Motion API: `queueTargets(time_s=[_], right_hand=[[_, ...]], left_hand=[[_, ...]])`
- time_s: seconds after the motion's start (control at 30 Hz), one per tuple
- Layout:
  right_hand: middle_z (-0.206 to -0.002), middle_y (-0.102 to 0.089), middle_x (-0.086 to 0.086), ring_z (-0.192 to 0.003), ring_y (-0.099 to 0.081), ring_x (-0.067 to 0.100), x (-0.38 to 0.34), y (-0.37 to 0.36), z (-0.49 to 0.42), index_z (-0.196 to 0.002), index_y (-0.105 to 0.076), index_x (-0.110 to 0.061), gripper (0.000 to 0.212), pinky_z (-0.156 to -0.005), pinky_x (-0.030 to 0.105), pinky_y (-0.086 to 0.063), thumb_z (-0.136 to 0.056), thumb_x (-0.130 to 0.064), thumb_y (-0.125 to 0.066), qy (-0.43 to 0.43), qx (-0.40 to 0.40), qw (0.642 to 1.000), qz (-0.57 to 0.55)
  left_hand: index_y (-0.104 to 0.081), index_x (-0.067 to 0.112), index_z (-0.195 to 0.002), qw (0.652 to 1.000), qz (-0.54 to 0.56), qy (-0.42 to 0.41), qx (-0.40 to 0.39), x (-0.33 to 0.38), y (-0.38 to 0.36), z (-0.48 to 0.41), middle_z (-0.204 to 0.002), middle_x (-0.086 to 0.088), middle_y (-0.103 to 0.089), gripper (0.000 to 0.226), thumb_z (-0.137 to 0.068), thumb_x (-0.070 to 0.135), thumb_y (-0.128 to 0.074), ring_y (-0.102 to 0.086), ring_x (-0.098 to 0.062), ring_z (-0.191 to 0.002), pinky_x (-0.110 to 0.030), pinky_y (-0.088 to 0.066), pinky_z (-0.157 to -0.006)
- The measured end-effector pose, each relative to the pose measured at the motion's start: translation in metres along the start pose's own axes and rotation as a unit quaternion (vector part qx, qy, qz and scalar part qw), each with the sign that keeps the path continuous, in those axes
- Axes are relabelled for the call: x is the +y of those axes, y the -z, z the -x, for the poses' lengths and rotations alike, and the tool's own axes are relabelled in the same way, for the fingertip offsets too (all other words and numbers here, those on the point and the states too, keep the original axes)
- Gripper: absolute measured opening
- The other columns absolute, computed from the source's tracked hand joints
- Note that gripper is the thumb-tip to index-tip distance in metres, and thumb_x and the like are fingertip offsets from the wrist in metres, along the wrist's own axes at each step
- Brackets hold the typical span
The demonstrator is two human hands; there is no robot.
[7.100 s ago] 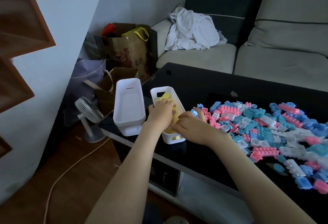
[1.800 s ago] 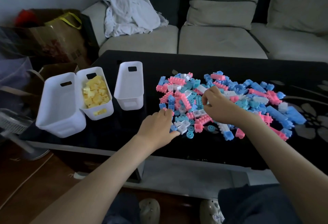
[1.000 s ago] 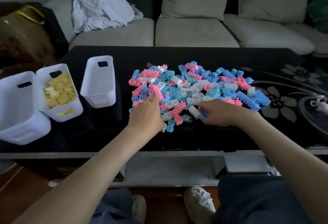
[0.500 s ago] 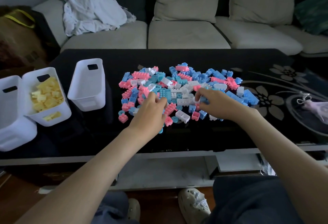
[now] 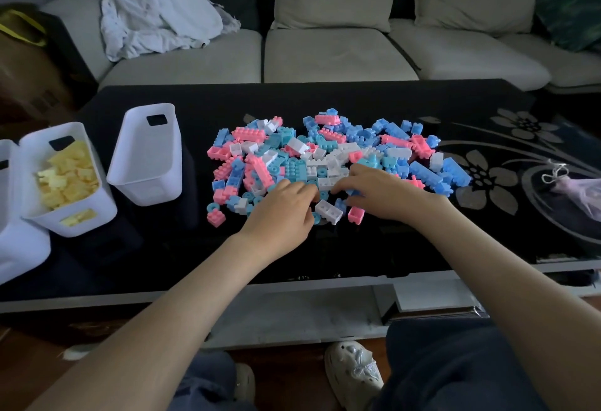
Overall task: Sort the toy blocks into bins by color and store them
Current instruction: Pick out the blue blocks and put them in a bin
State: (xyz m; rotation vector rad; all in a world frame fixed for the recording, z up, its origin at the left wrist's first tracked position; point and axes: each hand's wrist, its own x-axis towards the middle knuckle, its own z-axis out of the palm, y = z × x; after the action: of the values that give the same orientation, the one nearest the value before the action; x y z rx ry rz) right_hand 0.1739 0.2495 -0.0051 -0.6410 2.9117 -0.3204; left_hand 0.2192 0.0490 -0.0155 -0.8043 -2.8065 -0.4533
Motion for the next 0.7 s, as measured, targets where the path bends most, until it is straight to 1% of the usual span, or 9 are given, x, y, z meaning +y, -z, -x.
queueTargets(time_s=[0.1, 0.2, 0.3, 0.4, 0.5, 0.57, 0.6, 0.67, 0.7], right_hand=[[-0.095, -0.039, -0.01, -0.086, -0.048, 0.009, -0.005, -0.001, 0.001, -0.12, -0.058, -0.031, 0.028, -0.069, 0.023, -0.039, -0.093, -0.028, -0.054, 0.012, -0.016, 1.0, 0.013], [-0.099, -0.043, -0.007, -0.09, -0.051, 0.013, -0.009, -0.001, 0.003, -0.117, -0.058, -0.026, 0.025, -0.075, 0.027, -0.044, -0.093, -0.032, -0.052, 0.012, -0.021, 0.999, 0.022], [-0.103, -0.049, -0.005, -0.092, -0.053, 0.015, -0.011, 0.005, 0.004, -0.109, -0.057, -0.022, 0.022, -0.078, 0.03, -0.046, -0.093, -0.036, -0.051, -0.002, 0.01, 1.0, -0.006], [-0.106, -0.053, -0.003, -0.093, -0.053, 0.015, -0.019, 0.011, 0.002, -0.108, -0.054, -0.019, 0.023, -0.082, 0.03, -0.046, -0.094, -0.036, -0.049, -0.01, 0.056, 0.998, -0.04], [-0.104, -0.056, 0.0, -0.09, -0.056, 0.017, -0.033, 0.01, 0.0, -0.108, -0.053, -0.016, 0.02, -0.072, 0.024, -0.045, -0.095, -0.032, -0.048, -0.011, 0.073, 0.993, -0.088], [-0.096, -0.058, -0.003, -0.077, -0.055, 0.014, -0.046, 0.008, -0.001, -0.105, -0.051, -0.019, 0.018, -0.062, 0.022, -0.043, -0.096, -0.033, -0.046, -0.024, 0.062, 0.983, -0.172], [-0.091, -0.058, -0.005, -0.069, -0.053, 0.011, -0.052, 0.009, -0.001, -0.103, -0.05, -0.02, 0.016, -0.059, 0.022, -0.042, -0.096, -0.034, -0.046, -0.035, 0.05, 0.967, -0.247], [-0.085, -0.061, -0.004, -0.06, -0.049, 0.01, -0.065, 0.01, -0.004, -0.102, -0.051, -0.018, 0.016, -0.06, 0.026, -0.044, -0.096, -0.033, -0.048, -0.05, 0.026, 0.92, -0.387], [-0.086, -0.063, -0.002, -0.059, -0.049, 0.011, -0.07, 0.011, -0.006, -0.102, -0.052, -0.017, 0.016, -0.061, 0.027, -0.044, -0.095, -0.031, -0.049, -0.051, 0.019, 0.907, -0.417]], left_hand=[[-0.054, 0.012, -0.114, 1.0, -0.024, -0.006, -0.001, -0.003, -0.002, -0.001, -0.109, -0.001, -0.053, 0.022, -0.095, 0.018, -0.044, -0.038, -0.018, -0.106, -0.024, -0.029, -0.09], [-0.057, 0.01, -0.109, 0.999, -0.022, 0.021, 0.017, -0.006, 0.001, -0.001, -0.097, 0.0, -0.046, 0.021, -0.095, 0.017, -0.043, -0.036, -0.017, -0.099, -0.025, -0.032, -0.082], [-0.057, 0.01, -0.105, 0.996, -0.02, 0.075, 0.034, -0.009, 0.007, 0.0, -0.101, -0.003, -0.052, 0.021, -0.095, 0.018, -0.041, -0.041, -0.019, -0.102, -0.028, -0.039, -0.084], [-0.058, 0.008, -0.104, 0.992, -0.014, 0.117, 0.037, -0.018, 0.015, 0.004, -0.102, -0.006, -0.054, 0.022, -0.094, 0.017, -0.041, -0.044, -0.022, -0.104, -0.029, -0.038, -0.085], [-0.058, 0.011, -0.104, 0.989, -0.006, 0.144, 0.025, -0.028, 0.021, 0.012, -0.104, -0.003, -0.051, 0.019, -0.091, 0.018, -0.047, -0.041, -0.021, -0.108, -0.027, -0.034, -0.084], [-0.058, 0.012, -0.105, 0.987, -0.003, 0.158, 0.024, -0.036, 0.024, 0.019, -0.103, -0.002, -0.048, 0.018, -0.09, 0.016, -0.048, -0.041, -0.021, -0.11, -0.026, -0.033, -0.083], [-0.058, 0.012, -0.106, 0.986, -0.005, 0.164, 0.028, -0.039, 0.025, 0.022, -0.103, -0.002, -0.048, 0.019, -0.09, 0.015, -0.048, -0.042, -0.021, -0.11, -0.025, -0.033, -0.083], [-0.057, 0.012, -0.11, 0.983, -0.013, 0.18, 0.039, -0.047, 0.027, 0.029, -0.109, -0.005, -0.051, 0.021, -0.092, 0.013, -0.047, -0.042, -0.021, -0.109, -0.023, -0.032, -0.081], [-0.056, 0.011, -0.112, 0.981, -0.015, 0.188, 0.047, -0.051, 0.029, 0.032, -0.112, -0.006, -0.051, 0.022, -0.092, 0.012, -0.047, -0.043, -0.021, -0.108, -0.023, -0.032, -0.081]])
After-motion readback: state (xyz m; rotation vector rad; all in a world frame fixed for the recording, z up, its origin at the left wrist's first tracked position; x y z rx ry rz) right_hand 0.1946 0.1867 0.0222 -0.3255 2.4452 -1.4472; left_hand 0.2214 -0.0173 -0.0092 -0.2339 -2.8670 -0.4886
